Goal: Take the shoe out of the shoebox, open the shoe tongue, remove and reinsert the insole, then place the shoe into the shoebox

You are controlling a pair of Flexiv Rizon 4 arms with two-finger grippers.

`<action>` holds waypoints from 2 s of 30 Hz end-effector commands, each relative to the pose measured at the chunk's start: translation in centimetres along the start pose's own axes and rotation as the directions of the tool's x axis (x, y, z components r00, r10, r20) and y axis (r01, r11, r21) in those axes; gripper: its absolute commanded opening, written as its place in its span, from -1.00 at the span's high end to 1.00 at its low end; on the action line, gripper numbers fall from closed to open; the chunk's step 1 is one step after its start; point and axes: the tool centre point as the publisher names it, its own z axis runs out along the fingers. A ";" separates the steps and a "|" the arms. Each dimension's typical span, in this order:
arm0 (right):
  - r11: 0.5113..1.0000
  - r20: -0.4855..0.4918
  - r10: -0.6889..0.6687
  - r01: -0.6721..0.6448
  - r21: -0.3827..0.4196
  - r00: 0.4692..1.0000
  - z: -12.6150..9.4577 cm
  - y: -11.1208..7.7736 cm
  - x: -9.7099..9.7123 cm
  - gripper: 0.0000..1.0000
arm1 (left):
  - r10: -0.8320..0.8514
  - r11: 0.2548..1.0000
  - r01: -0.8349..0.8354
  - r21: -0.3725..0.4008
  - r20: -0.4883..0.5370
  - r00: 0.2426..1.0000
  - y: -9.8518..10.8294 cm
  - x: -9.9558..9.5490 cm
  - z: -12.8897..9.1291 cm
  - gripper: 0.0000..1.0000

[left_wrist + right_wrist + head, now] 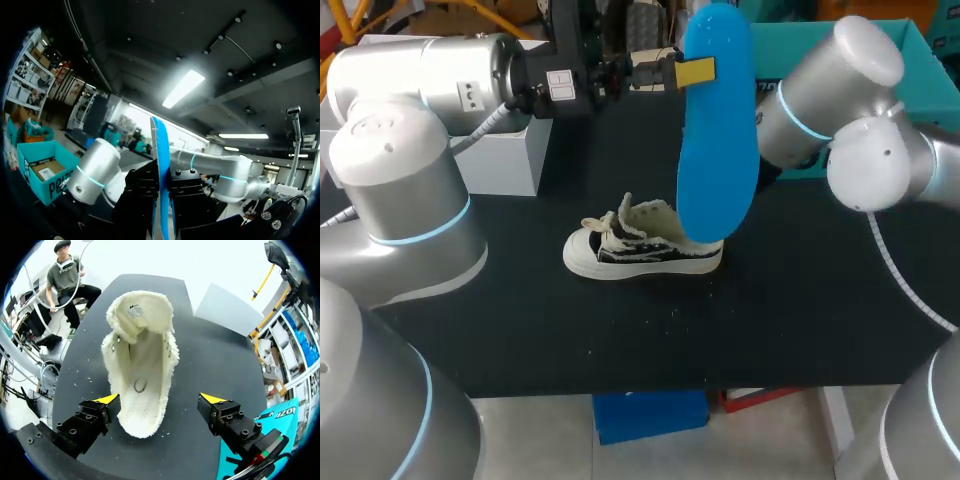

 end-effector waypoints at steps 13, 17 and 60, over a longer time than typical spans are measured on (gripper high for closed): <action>0.930 0.040 0.015 0.000 -0.367 0.999 0.3 -2.0 0.5 -1.00 | 0.001 1.000 -0.001 0.000 0.002 1.000 0.1 0.1 0.0 1.00; 0.927 0.030 0.019 -0.007 -0.376 0.999 0.4 -2.6 0.5 -1.00 | 0.001 1.000 -0.001 0.000 0.002 1.000 0.1 0.1 0.0 1.00; 0.993 -0.150 -0.092 0.102 0.062 0.984 -1.9 -1.7 -1.7 -1.00 | 0.001 1.000 -0.001 0.000 0.002 1.000 0.1 0.1 0.0 1.00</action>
